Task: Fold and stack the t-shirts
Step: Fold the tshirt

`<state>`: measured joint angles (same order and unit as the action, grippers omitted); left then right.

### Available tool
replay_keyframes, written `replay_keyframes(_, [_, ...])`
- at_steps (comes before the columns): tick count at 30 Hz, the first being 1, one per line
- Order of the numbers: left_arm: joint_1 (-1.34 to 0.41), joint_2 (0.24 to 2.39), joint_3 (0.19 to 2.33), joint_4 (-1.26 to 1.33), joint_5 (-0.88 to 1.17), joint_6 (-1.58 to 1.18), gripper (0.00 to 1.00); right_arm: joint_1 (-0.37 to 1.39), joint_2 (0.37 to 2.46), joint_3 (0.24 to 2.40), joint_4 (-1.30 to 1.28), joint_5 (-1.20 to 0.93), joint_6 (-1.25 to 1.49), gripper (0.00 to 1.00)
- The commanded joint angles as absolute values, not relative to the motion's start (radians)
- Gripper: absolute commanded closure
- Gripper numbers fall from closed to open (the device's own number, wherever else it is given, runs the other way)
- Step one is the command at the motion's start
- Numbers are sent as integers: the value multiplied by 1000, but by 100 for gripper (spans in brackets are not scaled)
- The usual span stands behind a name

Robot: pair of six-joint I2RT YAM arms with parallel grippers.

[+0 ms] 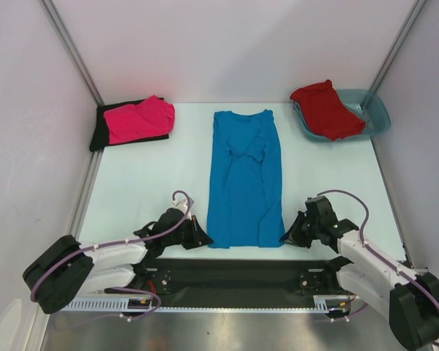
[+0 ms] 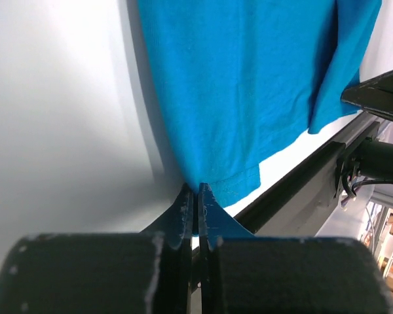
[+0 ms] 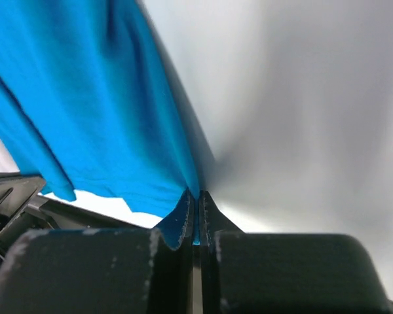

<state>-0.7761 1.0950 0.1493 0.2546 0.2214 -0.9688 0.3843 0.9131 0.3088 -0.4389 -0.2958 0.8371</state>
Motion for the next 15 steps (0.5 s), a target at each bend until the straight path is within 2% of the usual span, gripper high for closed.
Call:
replay_keyframes(1, [-773,1097,144,235,259,-957,100,403,820,317,-503,-290,850,100])
replay_keyframes(10, [-775,907,225,6,301,-939,100,506,644,376,-716,-232,943,100])
replay_keyframes(15, [-775,827,232,-106,313,-942,100,603,574,370,-808,-169,1084,100])
